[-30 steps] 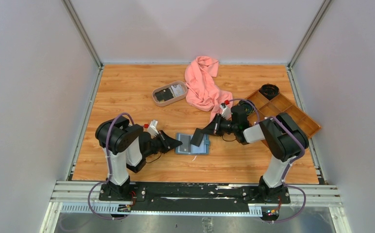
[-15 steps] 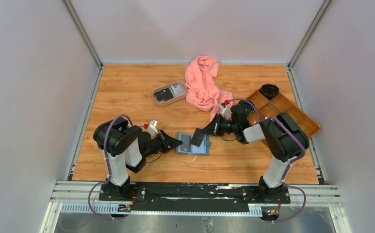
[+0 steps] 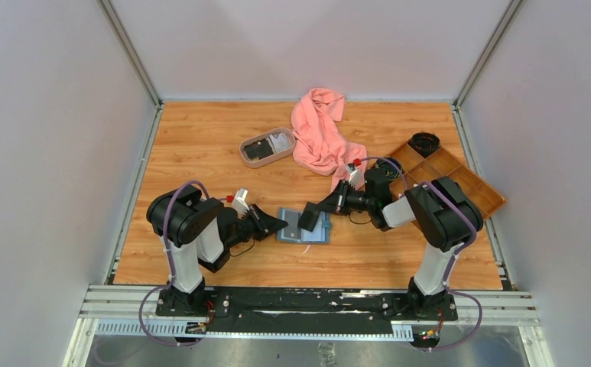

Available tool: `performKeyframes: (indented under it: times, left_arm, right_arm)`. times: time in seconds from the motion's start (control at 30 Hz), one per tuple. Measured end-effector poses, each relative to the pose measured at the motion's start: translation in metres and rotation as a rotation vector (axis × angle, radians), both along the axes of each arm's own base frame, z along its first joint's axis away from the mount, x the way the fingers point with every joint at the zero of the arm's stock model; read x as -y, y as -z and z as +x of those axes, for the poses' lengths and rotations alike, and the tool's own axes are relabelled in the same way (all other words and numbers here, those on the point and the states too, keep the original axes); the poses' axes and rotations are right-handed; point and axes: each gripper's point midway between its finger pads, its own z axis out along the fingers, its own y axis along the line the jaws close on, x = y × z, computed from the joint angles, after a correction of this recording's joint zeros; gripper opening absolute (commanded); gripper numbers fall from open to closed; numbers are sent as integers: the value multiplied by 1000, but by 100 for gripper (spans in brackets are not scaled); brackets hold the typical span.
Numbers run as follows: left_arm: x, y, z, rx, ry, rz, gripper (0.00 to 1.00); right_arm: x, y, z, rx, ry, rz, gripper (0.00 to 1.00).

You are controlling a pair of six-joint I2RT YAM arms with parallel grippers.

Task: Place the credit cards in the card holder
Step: Insert the credit card into the card holder.

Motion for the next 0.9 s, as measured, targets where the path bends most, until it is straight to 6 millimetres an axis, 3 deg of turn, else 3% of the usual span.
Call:
performKeyframes:
  times: [0.9]
  left_arm:
    - [10, -10, 6, 5, 26, -42, 2]
  right_arm:
    - [-12, -3, -21, 25, -88, 77, 0]
